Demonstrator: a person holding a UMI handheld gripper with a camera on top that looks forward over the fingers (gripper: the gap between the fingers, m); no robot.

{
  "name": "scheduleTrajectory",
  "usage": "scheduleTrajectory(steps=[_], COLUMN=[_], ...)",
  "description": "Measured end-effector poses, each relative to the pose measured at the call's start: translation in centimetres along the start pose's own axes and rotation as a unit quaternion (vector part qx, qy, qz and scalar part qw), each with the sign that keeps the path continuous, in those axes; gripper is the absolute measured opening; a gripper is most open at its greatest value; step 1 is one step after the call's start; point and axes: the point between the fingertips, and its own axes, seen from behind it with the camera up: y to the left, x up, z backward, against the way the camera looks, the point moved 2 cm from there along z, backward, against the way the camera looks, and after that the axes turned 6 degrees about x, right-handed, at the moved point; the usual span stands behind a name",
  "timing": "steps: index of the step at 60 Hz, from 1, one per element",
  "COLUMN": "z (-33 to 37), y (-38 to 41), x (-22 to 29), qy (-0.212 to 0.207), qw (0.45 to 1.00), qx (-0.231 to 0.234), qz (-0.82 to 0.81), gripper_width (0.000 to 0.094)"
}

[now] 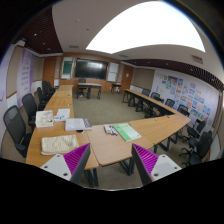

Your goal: Fold towel

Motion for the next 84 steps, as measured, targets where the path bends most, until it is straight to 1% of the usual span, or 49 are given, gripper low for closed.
scheduleTrajectory(steps=[8, 10, 14, 17, 22, 24, 29, 33, 38, 43, 47, 53, 58, 62, 66, 70, 71, 73, 76, 77, 78, 80, 84], z=[-0.7, -2.3, -2.4, -3.9, -4.7, -6.0, -7.3, -9.3, -11.9, -15.0, -18.2, -23.6, -28.0, -31.3, -33.8, -35.7, -35.9, -36.5, -37.1, -37.2, -37.3, -37.4, -37.3], y=[0.4, 0.9, 1.3, 3.1, 5.7, 8.2, 14.0, 19.7, 26.7, 33.6, 38.6, 44.6, 48.3, 49.8, 50.8, 51.0, 50.9, 50.6, 50.2, 50.0, 49.7, 49.5, 49.4], x=[-3.5, -5.3, -7.5, -10.2, -13.5, -15.3, -17.5, -18.4, -18.0, -17.2, -16.9, -16.7, -17.3, -18.1, -18.4, -19.1, -19.3, -19.7, -19.5, -19.5, -19.5, -19.5, -19.6], qy=[0.035, 0.041, 0.061, 0.073, 0.092, 0.100, 0.113, 0.109, 0.094, 0.079, 0.076, 0.077, 0.093, 0.110, 0.121, 0.137, 0.141, 0.149, 0.139, 0.141, 0.136, 0.133, 0.126], qw=[0.999, 0.999, 0.998, 0.997, 0.995, 0.994, 0.988, 0.984, 0.977, 0.970, 0.964, 0.960, 0.957, 0.957, 0.957, 0.956, 0.956, 0.956, 0.957, 0.957, 0.958, 0.958, 0.955], qx=[0.009, 0.011, 0.015, 0.020, 0.042, 0.053, 0.101, 0.144, 0.191, 0.228, 0.249, 0.262, 0.266, 0.258, 0.251, 0.248, 0.245, 0.237, 0.226, 0.220, 0.218, 0.213, 0.215], qz=[-0.006, -0.006, -0.002, 0.002, 0.006, 0.006, 0.001, 0.008, 0.027, 0.041, 0.049, 0.064, 0.070, 0.078, 0.079, 0.082, 0.085, 0.094, 0.115, 0.123, 0.129, 0.141, 0.161], gripper_width=[0.0852, 0.0850, 0.0851, 0.0850, 0.0856, 0.0855, 0.0855, 0.0853, 0.0862, 0.0858, 0.0861, 0.0858, 0.0852, 0.0828, 0.0775, 0.0674, 0.0630, 0.0510, 0.0321, 0.0259, 0.0210, 0.0133, 0.0072])
